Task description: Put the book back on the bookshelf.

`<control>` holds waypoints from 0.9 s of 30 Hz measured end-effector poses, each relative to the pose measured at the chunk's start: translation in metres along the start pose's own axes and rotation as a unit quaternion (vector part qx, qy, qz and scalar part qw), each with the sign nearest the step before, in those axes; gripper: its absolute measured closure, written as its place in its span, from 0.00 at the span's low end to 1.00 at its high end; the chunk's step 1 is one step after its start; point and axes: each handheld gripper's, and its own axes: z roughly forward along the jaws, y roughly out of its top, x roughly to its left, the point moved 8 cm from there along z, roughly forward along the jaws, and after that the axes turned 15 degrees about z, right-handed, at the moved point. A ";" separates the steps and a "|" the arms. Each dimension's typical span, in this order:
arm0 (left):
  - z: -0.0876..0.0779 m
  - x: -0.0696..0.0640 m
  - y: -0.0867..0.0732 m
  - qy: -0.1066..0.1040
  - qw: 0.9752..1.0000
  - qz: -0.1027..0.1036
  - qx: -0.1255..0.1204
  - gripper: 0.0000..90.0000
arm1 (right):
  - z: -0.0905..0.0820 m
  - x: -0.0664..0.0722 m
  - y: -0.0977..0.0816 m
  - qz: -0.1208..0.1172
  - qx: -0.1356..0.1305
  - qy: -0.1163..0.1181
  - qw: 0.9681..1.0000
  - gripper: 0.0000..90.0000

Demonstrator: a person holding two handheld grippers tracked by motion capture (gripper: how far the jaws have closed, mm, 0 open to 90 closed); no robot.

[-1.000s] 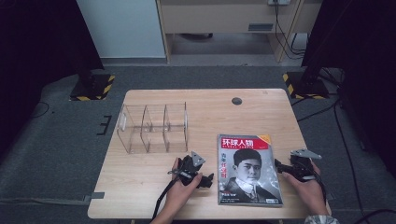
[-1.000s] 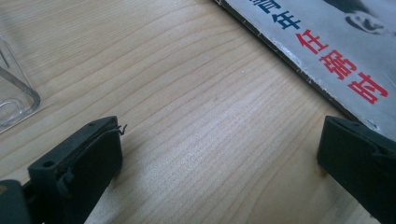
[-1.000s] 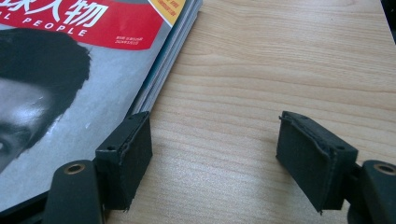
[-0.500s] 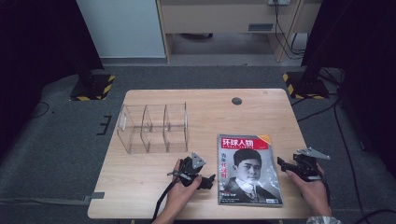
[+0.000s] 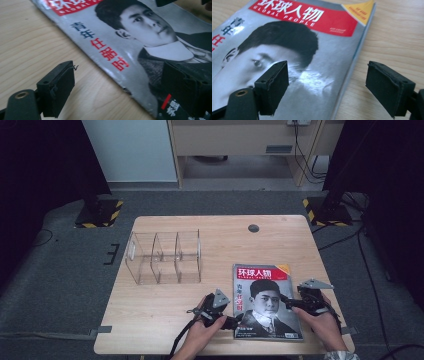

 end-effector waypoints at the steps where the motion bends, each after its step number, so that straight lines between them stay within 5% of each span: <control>1: 0.002 -0.003 0.001 -0.003 1.000 0.007 -0.001 0.13 | 0.002 0.001 -0.001 -0.004 0.004 -0.001 1.000 0.20; 17: 0.018 -0.023 0.010 -0.029 0.998 0.049 0.006 0.13 | 0.010 0.008 -0.006 -0.015 0.017 -0.001 1.000 0.20; 27: 0.024 -0.027 0.008 -0.002 0.996 0.077 0.037 0.13 | 0.003 0.010 0.001 -0.005 0.001 0.010 1.000 0.30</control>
